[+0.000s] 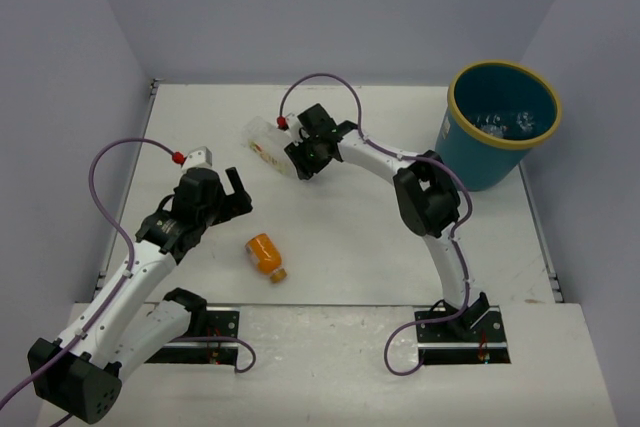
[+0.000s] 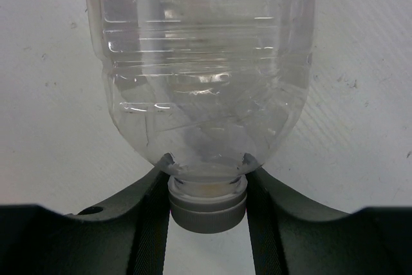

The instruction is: Put the plastic bottles in the bin

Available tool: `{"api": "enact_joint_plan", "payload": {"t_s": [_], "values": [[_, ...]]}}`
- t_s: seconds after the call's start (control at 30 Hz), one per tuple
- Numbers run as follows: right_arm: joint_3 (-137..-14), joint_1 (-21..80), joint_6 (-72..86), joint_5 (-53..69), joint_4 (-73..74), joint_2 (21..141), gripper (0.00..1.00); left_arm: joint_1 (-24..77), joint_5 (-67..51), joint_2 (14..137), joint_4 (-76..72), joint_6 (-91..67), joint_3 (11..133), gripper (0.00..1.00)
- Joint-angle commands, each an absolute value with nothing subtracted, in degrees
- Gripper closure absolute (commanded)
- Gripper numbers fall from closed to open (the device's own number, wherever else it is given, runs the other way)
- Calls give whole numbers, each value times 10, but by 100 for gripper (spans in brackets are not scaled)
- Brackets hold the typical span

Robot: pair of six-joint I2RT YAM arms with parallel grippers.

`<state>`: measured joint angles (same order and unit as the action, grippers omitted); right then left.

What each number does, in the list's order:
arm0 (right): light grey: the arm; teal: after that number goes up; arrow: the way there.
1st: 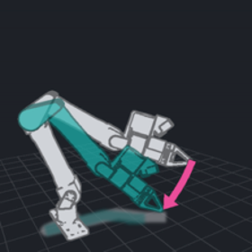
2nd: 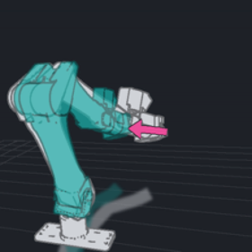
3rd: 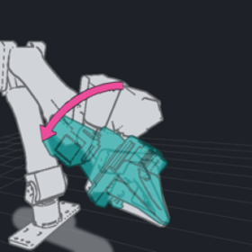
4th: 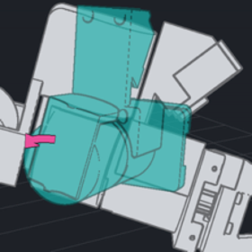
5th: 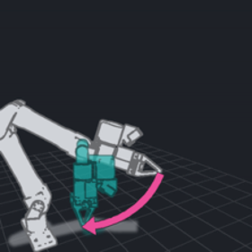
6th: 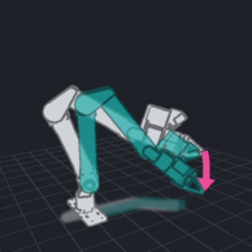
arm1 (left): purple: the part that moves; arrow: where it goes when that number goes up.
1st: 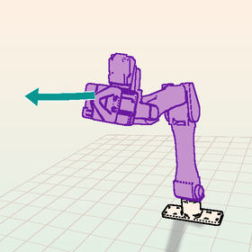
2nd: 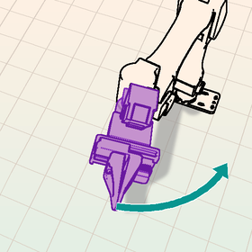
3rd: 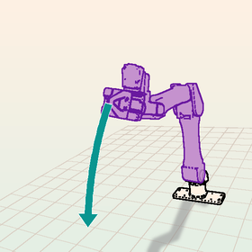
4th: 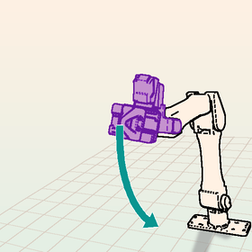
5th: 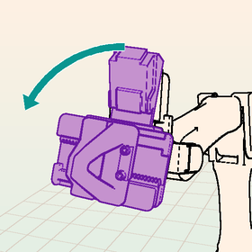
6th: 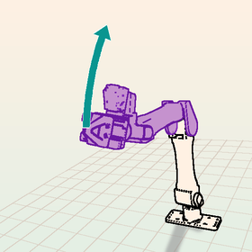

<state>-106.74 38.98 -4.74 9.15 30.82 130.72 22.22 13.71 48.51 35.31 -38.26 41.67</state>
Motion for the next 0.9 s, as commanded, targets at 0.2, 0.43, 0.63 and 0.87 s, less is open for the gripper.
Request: {"api": "enact_joint_plan", "payload": {"t_s": [0.2, 0.43, 0.63, 0.87], "values": [[-979, 392, -10, 54, 218, 1086, 94, 224, 145, 473, 345, -375, 417, 0], [-947, 383, 14, -40, 212, 979, 100, 224, 143, 469, 346, -376, 415, 0], [-920, 337, 56, -133, 214, 876, 100, 224, 144, 461, 346, -376, 413, 0], [-866, 199, 146, -193, 249, 763, 100, 225, 145, 460, 346, -377, 414, 0]]}}
